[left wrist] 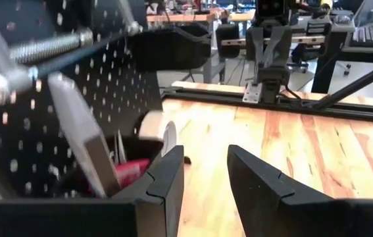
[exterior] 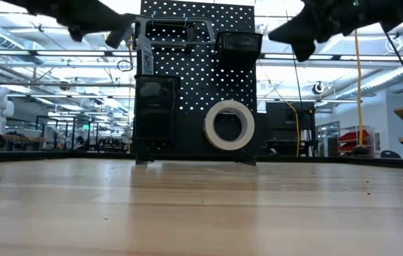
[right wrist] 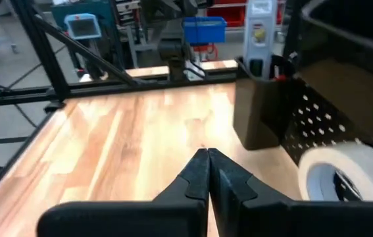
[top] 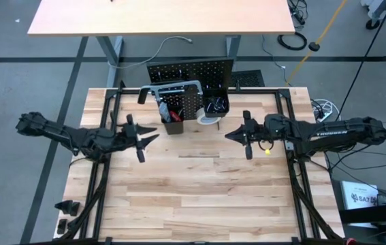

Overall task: Hang tools onto peg board
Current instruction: Return to Home Position

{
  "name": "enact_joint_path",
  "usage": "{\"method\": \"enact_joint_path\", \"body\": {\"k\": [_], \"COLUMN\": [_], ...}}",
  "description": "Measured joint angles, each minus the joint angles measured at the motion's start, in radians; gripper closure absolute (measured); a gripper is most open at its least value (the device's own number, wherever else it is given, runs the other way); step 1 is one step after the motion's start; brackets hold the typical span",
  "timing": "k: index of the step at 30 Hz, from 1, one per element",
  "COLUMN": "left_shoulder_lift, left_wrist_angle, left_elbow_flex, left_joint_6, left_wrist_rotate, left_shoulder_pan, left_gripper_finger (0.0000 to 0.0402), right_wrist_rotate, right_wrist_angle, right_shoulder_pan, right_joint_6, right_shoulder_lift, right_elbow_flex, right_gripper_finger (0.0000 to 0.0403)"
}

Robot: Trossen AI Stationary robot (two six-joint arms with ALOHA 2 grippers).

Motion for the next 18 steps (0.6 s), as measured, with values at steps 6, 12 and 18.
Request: {"method": "enact_joint_path", "body": {"k": [6, 12, 18], "left_shoulder_lift": [-0.088, -0.169, -0.256], "left_wrist_angle": [0.029, 0.117, 0.154], "left_elbow_flex": [-0.086, -0.210, -0.292], "left_joint_6": [-0.040, -0.071, -0.091], "left_wrist_rotate": [0.023, 0.022, 0.021], "left_shoulder_pan": [0.000, 0.000, 0.000], "left_gripper_finger": [0.0281, 0.0281, 0.0281], "right_wrist_rotate": [0.037, 0.036, 0.034], "right_wrist_angle": [0.039, 0.149, 0.258], "right_shoulder_pan": [0.000, -0.004, -0.037], "right_joint_6": [0.041, 0.079, 0.141], "right_shoulder_lift": [-0.038, -0.099, -0.185], "right_elbow_flex": [-0.085, -0.211, -0.351], "right_gripper_finger": [0.0403, 0.0403, 0.0403]}}
